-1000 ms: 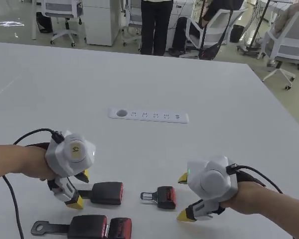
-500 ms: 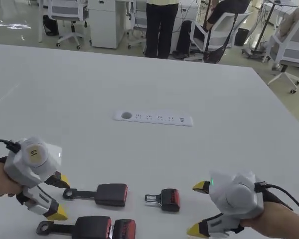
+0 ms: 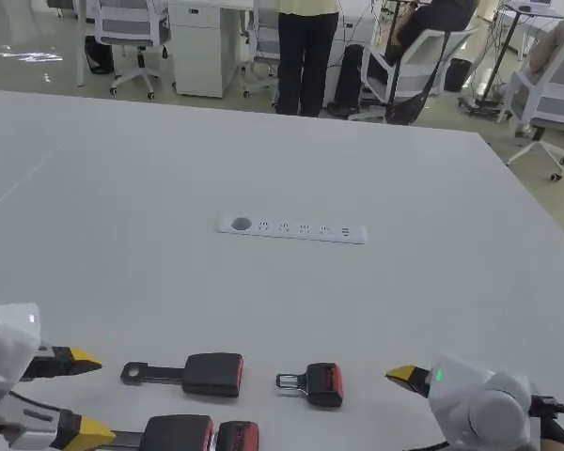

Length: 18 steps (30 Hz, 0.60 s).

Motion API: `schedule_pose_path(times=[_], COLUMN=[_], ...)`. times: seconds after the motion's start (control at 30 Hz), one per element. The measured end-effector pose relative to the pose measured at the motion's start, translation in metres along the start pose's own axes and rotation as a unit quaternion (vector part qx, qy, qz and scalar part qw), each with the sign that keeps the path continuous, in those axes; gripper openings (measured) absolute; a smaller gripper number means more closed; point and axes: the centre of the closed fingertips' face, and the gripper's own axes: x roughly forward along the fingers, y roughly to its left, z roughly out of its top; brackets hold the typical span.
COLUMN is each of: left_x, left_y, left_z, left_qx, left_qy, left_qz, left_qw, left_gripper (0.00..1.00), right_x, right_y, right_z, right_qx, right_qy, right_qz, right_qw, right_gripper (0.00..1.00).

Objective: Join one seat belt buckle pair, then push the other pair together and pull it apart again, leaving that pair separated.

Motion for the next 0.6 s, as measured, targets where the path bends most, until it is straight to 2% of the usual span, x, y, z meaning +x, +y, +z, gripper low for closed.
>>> schedule_pose_path(times=[0.07, 0.1, 0.2, 0.23, 0.33, 0.4, 0.47, 0.53, 0.6], left_x=[-0.001, -0.001, -0.001, -0.002, -0.003, -0.005, -0.007, -0.009, -0.011], left_y=[-0.008, -0.008, -0.009, -0.016, -0.018, -0.025, -0.029, -0.028, -0.030], left_z=[0.001, -0.004, -0.009, -0.005, -0.005, 0.000, 0.001, -0.004, -0.005], left_qx=[-0.006, -0.010, -0.018, -0.021, -0.023, -0.027, -0.027, -0.029, -0.041], left_qy=[-0.006, -0.011, -0.024, -0.032, -0.047, -0.057, -0.070, -0.080, -0.089], left_qz=[0.007, 0.007, 0.017, 0.023, 0.031, 0.043, 0.049, 0.055, 0.062], left_qw=[0.9999, 0.9999, 0.9994, 0.9990, 0.9982, 0.9971, 0.9960, 0.9949, 0.9932], left_gripper=[0.60, 0.61, 0.62, 0.64, 0.66, 0.69, 0.73, 0.78, 0.83], right_x=[-0.003, -0.005, -0.004, -0.005, -0.007, -0.006, -0.008, -0.010, -0.010], right_y=[0.002, 0.005, 0.011, 0.013, 0.022, 0.028, 0.034, 0.040, 0.045], right_z=[0.000, 0.002, 0.000, 0.001, 0.002, 0.002, 0.005, 0.008, 0.010], right_qx=[0.012, 0.021, 0.040, 0.045, 0.066, 0.075, 0.081, 0.088, 0.089], right_qy=[-0.007, -0.013, -0.023, -0.026, -0.042, -0.048, -0.053, -0.060, -0.067], right_qz=[-0.009, -0.012, -0.019, -0.020, -0.027, -0.027, -0.029, -0.031, -0.035], right_qw=[0.9999, 0.9996, 0.9988, 0.9984, 0.9965, 0.9957, 0.9949, 0.9939, 0.9931], right_gripper=[0.72, 0.73, 0.74, 0.75, 0.76, 0.78, 0.80, 0.81, 0.82])
